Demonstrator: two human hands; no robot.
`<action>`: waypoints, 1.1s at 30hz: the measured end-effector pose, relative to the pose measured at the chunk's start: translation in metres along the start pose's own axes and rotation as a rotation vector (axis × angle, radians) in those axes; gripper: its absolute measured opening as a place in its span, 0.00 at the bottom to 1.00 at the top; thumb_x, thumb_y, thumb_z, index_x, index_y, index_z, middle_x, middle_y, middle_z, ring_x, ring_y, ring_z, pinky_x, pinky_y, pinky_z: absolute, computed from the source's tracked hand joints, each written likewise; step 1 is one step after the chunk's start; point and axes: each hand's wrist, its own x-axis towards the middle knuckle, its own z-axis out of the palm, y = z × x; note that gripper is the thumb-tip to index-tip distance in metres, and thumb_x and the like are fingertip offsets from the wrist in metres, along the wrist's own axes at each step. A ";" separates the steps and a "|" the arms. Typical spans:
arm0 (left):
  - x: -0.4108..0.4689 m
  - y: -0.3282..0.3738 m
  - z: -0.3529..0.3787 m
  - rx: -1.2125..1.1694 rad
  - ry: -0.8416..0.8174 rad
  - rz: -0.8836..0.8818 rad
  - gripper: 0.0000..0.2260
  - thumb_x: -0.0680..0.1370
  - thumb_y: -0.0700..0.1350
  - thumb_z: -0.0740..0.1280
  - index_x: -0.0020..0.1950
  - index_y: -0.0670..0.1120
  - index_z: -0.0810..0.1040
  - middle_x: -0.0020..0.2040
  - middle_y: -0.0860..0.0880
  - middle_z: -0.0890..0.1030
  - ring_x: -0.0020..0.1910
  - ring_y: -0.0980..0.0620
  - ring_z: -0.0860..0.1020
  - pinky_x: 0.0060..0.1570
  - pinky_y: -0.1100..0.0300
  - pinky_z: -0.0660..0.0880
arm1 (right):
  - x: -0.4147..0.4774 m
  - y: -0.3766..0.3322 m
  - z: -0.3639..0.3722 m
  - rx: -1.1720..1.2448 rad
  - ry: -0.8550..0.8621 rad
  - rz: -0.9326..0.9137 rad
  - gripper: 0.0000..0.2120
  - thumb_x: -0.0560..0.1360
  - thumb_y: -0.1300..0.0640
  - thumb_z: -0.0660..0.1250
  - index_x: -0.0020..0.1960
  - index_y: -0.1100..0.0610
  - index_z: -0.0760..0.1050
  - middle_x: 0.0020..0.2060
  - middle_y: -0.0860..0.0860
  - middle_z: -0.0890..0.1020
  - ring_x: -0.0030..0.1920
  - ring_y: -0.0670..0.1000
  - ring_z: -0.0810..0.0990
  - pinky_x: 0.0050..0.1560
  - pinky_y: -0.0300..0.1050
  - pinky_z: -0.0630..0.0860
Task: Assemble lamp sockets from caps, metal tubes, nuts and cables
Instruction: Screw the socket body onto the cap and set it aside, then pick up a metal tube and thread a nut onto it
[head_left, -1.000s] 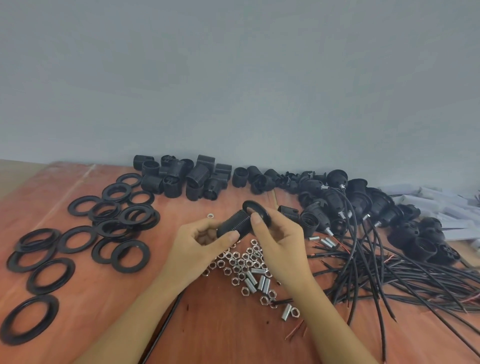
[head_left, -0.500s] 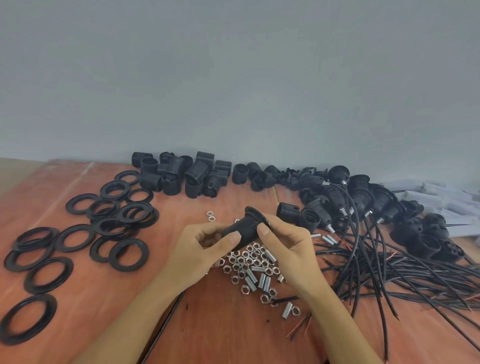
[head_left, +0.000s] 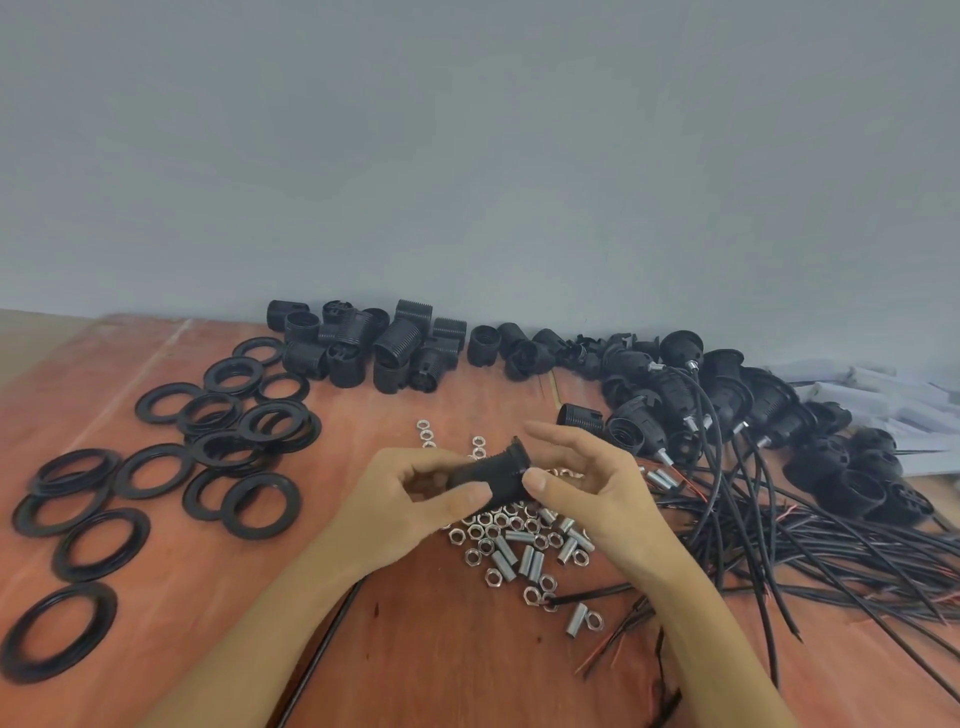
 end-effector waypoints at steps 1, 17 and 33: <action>0.000 0.000 0.001 0.047 0.009 0.046 0.12 0.69 0.55 0.73 0.50 0.52 0.85 0.33 0.55 0.80 0.32 0.60 0.76 0.33 0.70 0.70 | 0.001 0.001 0.002 -0.075 0.040 -0.002 0.18 0.70 0.49 0.75 0.58 0.48 0.79 0.45 0.55 0.86 0.43 0.58 0.85 0.45 0.50 0.82; 0.001 0.005 -0.001 -0.014 0.199 0.171 0.11 0.70 0.56 0.70 0.51 0.68 0.82 0.39 0.61 0.84 0.35 0.65 0.79 0.36 0.73 0.72 | 0.008 -0.003 0.029 0.101 0.292 0.063 0.31 0.76 0.35 0.54 0.31 0.56 0.80 0.22 0.51 0.73 0.24 0.48 0.72 0.30 0.39 0.72; 0.000 -0.003 -0.001 -0.100 0.102 0.110 0.21 0.74 0.52 0.69 0.67 0.50 0.76 0.47 0.46 0.86 0.36 0.48 0.82 0.34 0.62 0.78 | 0.013 -0.036 0.040 0.416 0.407 0.070 0.27 0.67 0.41 0.69 0.58 0.58 0.76 0.44 0.52 0.84 0.41 0.55 0.84 0.50 0.56 0.82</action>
